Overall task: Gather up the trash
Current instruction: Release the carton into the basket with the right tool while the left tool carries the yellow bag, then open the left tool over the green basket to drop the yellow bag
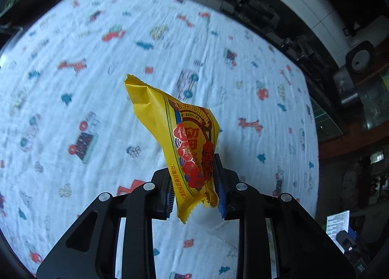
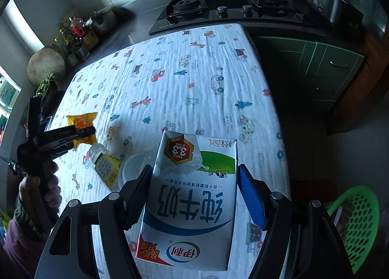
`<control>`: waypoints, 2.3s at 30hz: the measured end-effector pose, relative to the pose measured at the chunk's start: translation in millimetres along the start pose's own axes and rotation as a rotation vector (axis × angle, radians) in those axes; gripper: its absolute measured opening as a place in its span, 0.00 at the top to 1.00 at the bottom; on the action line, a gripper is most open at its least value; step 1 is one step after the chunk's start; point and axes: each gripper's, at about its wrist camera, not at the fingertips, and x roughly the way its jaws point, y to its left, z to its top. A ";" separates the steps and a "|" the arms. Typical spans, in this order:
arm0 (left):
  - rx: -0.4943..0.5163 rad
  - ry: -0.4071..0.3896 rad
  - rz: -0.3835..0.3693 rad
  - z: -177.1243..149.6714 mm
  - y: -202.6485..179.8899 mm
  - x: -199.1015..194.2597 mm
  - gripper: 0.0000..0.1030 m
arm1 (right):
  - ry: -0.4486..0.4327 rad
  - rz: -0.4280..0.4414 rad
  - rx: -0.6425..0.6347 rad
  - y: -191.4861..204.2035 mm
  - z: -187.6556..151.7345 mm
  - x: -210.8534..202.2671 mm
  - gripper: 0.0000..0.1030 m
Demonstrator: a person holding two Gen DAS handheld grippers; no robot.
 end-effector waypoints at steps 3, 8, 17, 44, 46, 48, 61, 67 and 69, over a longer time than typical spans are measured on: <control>0.018 -0.044 -0.001 0.3 -5.1 -19.3 0.74 | -0.016 0.002 0.013 -8.5 -8.0 -9.0 0.34; 0.075 -0.084 -0.028 -10.9 -23.2 -47.1 0.74 | -0.033 -0.008 0.038 -28.7 -23.6 -23.3 0.34; 0.188 -0.073 -0.108 -64.7 -76.9 -69.5 0.74 | -0.068 -0.095 0.087 -87.5 -65.3 -55.0 0.34; 0.546 0.061 -0.275 -232.9 -249.8 -71.2 0.74 | -0.094 -0.372 0.339 -279.0 -179.9 -115.1 0.29; 0.576 0.076 -0.287 -243.7 -263.9 -67.4 0.74 | -0.104 -0.371 0.340 -278.5 -183.8 -121.3 0.29; 0.608 0.094 -0.299 -255.3 -277.4 -63.6 0.74 | -0.115 -0.366 0.338 -276.8 -187.5 -128.8 0.29; 0.759 0.206 -0.325 -321.8 -343.5 -26.3 0.72 | -0.163 -0.358 0.330 -267.7 -212.8 -166.2 0.27; 0.820 0.228 -0.329 -351.0 -364.0 -13.4 0.57 | -0.186 -0.375 0.319 -262.9 -229.0 -183.4 0.23; 0.832 0.229 -0.331 -355.3 -367.2 -10.6 0.52 | -0.188 -0.373 0.322 -265.1 -232.7 -187.4 0.23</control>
